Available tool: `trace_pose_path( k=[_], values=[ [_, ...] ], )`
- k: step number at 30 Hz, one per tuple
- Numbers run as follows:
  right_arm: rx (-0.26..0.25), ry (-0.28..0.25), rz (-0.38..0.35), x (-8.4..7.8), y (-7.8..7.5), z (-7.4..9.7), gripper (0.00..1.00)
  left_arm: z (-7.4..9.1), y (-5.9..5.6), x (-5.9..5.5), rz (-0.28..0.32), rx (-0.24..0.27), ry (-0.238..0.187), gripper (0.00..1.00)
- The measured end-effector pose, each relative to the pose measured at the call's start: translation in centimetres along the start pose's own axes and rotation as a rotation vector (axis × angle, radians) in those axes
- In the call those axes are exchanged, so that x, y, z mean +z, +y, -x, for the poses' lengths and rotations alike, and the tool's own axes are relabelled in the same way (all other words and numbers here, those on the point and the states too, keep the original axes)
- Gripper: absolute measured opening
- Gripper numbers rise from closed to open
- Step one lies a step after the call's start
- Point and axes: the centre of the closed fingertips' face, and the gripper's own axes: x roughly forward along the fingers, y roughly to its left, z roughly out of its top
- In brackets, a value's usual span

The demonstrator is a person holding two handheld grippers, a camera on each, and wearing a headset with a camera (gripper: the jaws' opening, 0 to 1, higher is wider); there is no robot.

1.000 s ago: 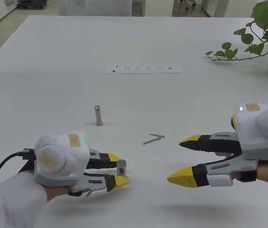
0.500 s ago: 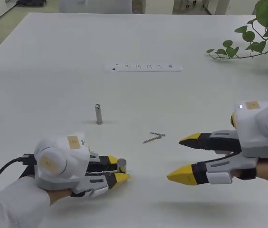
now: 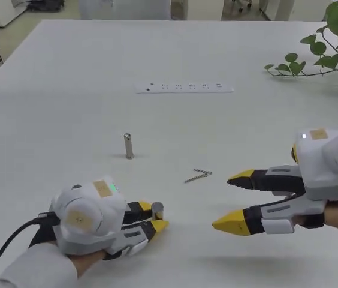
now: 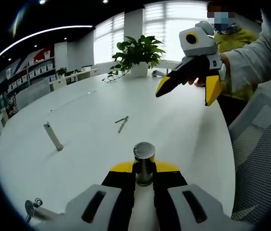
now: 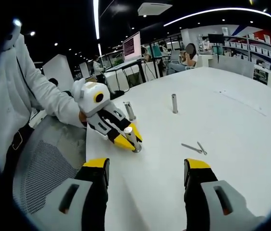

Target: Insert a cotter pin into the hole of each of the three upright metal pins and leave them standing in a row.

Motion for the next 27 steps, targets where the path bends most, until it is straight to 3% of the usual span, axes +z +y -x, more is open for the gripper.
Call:
trace_pose_path(
  k=[4,14,20,27],
  values=[
    [0.001,0.0,0.003,0.1,0.0,0.0,0.65,0.1,0.0,0.0,0.003,0.016,-0.008,0.12],
    [0.002,0.005,0.011,0.1,-0.1,0.1,0.65,0.2,0.0,0.1,-0.009,-0.014,-0.016,0.13],
    [0.001,0.01,0.013,0.0,-0.2,0.2,0.65,0.6,-0.2,0.4,0.006,-0.047,-0.042,0.21],
    [-0.002,0.041,0.042,-0.3,-0.4,0.3,0.66,2.3,0.0,0.6,0.005,-0.069,-0.054,0.31]
  ],
)
